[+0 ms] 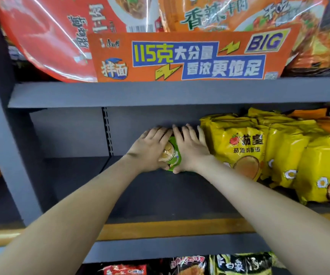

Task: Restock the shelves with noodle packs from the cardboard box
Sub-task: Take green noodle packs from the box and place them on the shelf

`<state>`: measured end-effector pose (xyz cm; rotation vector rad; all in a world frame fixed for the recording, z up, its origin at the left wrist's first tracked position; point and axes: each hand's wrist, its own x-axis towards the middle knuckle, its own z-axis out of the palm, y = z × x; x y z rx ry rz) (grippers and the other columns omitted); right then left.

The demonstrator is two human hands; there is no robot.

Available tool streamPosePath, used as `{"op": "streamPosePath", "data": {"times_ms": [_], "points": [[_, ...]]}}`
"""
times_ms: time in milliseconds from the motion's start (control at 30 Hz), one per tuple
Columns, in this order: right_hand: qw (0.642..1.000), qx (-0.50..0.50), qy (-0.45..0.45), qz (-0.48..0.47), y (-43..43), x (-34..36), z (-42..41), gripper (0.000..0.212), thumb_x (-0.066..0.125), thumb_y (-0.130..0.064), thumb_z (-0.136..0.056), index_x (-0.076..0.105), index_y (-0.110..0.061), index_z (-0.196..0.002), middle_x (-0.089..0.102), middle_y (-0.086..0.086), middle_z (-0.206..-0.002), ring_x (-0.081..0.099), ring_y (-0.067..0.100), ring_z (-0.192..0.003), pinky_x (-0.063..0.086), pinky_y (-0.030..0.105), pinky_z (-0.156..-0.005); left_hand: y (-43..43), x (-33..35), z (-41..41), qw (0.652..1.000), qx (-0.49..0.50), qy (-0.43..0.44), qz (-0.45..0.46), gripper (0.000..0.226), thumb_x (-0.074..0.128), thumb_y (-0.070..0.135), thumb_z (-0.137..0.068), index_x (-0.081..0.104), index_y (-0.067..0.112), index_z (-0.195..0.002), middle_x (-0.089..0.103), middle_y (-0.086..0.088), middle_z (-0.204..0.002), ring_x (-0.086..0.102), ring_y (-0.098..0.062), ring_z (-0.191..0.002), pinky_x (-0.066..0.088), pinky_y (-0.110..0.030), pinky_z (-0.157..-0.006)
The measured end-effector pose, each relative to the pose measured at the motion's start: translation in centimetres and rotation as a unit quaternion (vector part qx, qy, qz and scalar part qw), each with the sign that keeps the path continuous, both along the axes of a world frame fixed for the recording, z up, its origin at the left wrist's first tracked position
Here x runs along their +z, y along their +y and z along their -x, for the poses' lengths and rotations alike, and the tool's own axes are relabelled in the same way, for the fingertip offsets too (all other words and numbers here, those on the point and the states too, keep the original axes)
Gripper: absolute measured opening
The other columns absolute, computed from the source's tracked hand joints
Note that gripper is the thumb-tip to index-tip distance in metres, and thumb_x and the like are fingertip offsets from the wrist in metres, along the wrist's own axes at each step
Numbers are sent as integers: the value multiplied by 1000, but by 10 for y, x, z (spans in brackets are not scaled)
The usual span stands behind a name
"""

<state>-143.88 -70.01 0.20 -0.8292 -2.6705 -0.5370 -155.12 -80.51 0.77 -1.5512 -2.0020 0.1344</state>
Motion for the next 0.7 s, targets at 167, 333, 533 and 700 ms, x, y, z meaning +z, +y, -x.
{"op": "streamPosePath", "data": {"times_ms": [167,333,533,700], "points": [[996,-66,33,-45,7,-9,22,120,68,-52,-78,-19,-8,-147,0,15,-157,-6,32,-146,-7,49,-115,24,-19,7,997,44,59,35,80,30,53,-99,-15,11,-150,-22,-7,-158,-18,-24,-145,-15,-46,-112],[991,12,67,-114,19,-27,32,82,48,-34,-96,-7,-6,-151,0,9,-160,8,23,-146,8,36,-117,33,-30,23,988,55,50,133,66,17,41,-104,-24,12,-146,-28,-5,-155,-28,-22,-141,-12,-41,-116],[998,42,43,25,31,-31,38,80,37,-34,-101,-24,-11,-146,-27,4,-155,-23,20,-143,-11,37,-115,33,-27,35,992,-9,3,128,65,24,27,-105,-26,12,-143,-36,-1,-148,-28,-19,-141,7,-34,-120],[997,-5,74,20,34,-34,46,94,47,-38,-97,-30,-11,-142,-31,3,-153,-25,21,-142,-7,38,-118,27,-26,35,999,16,40,0,61,6,0,-88,-30,6,-137,-33,-9,-147,-26,-19,-137,0,-32,-117]]}}
